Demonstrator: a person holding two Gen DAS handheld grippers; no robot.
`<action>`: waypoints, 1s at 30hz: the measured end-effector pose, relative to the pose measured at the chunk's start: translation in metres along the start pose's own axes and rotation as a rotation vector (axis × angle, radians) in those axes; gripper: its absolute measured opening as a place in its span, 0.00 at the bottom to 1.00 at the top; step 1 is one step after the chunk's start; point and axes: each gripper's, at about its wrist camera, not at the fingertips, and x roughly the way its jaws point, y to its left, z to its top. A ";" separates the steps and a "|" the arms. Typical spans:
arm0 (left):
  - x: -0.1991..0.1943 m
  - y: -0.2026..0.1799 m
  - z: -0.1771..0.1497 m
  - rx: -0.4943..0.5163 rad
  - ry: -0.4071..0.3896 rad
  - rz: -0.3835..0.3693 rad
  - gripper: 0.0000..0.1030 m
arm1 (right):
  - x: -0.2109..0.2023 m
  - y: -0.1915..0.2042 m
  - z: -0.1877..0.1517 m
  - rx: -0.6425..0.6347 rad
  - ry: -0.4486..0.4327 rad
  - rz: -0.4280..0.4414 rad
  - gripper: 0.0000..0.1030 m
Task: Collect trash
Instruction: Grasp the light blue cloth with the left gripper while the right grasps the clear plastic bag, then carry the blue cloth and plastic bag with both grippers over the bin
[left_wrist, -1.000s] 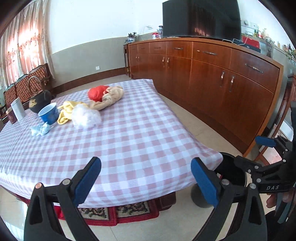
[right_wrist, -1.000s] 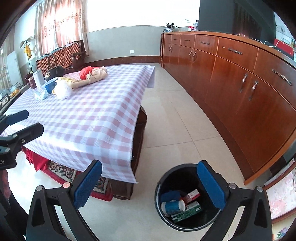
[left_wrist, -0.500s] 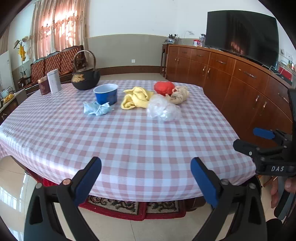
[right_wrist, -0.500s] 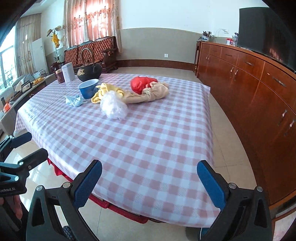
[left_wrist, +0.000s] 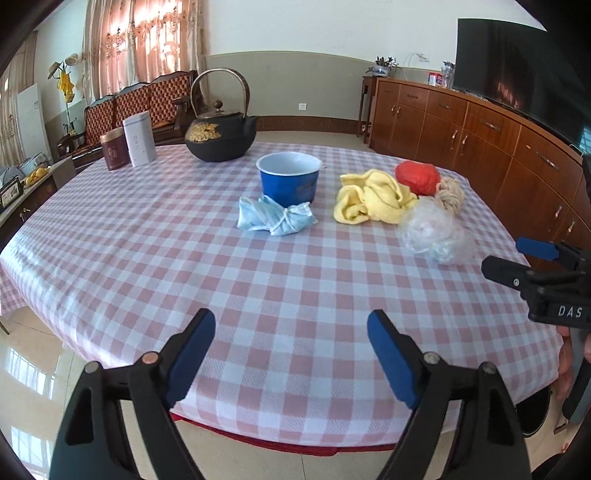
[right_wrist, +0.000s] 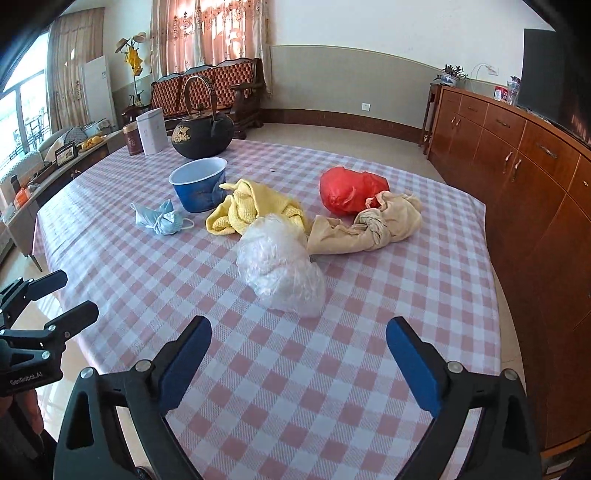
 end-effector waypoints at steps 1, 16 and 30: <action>0.005 0.003 0.004 -0.009 0.002 -0.005 0.83 | 0.005 0.000 0.003 -0.003 0.006 0.001 0.92; 0.070 0.004 0.052 -0.027 0.041 -0.059 0.83 | 0.055 0.008 0.031 -0.017 0.025 0.078 0.47; 0.098 0.001 0.066 -0.014 0.096 -0.086 0.31 | 0.065 0.004 0.047 0.082 -0.012 0.027 0.47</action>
